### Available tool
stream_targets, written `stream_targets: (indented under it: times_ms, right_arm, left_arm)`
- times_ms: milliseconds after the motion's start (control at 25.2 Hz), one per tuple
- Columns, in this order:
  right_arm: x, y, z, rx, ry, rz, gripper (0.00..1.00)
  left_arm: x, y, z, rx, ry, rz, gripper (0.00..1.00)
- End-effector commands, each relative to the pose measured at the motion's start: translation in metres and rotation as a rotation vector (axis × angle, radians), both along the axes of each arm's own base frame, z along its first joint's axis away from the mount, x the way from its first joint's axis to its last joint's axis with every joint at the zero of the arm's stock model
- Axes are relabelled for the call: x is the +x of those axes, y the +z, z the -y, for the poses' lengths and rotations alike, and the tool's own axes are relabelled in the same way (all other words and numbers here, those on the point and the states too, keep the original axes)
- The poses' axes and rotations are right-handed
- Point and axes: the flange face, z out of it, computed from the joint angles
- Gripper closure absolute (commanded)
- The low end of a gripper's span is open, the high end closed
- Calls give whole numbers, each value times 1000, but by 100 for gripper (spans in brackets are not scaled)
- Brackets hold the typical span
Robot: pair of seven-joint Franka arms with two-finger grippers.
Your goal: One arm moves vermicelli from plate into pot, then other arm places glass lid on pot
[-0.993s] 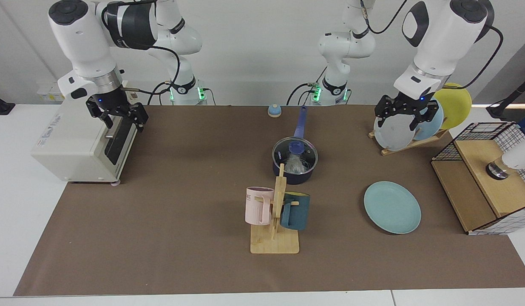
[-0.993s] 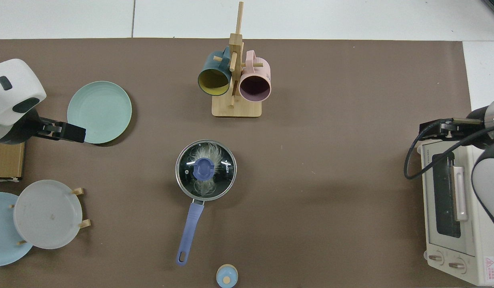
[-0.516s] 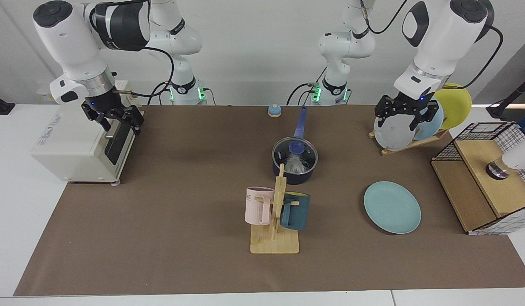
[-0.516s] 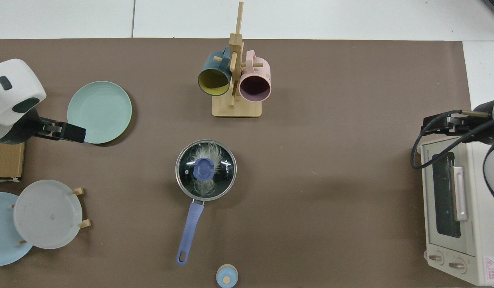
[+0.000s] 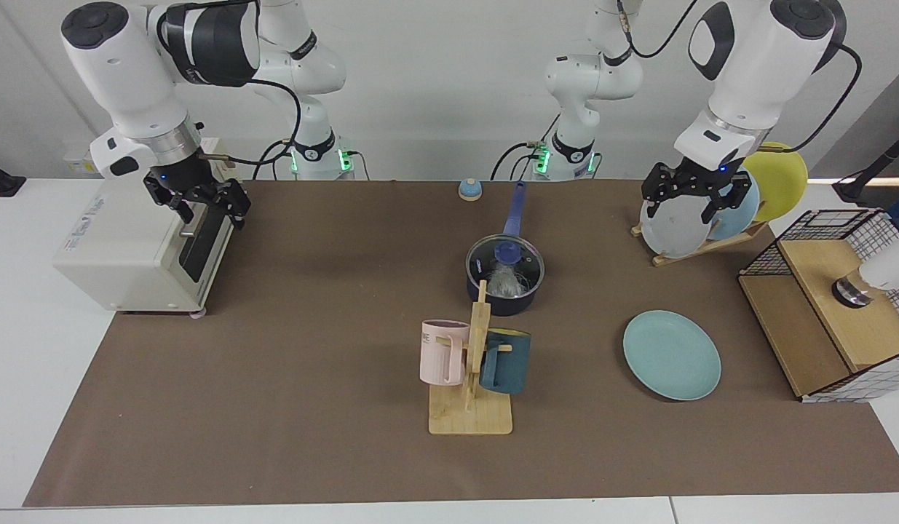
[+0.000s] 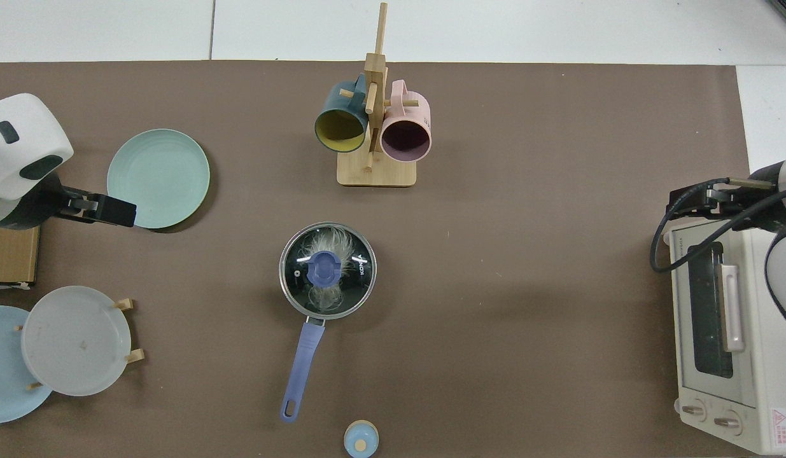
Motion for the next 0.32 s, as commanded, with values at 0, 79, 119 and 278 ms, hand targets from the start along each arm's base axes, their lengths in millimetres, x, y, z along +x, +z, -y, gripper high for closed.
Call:
stream_targets:
  times_ms: [0,79,119,278]
  right_arm:
    - [-3,4,1,9,38,-16,0]
    - [-3,4,1,9,38,-15,0]
    - [-3,4,0,9,39,-16,0]
    - [-3,4,0,9,39,-15,0]
  left_arm:
    - [-3,5,-1,-8,-10,0,0]
    - [-3,5,-2,-8,-8,0,0]
    - [-3,5,-2,-8,-8,0,0]
    - [-3,5,-3,-10,-5,0,0]
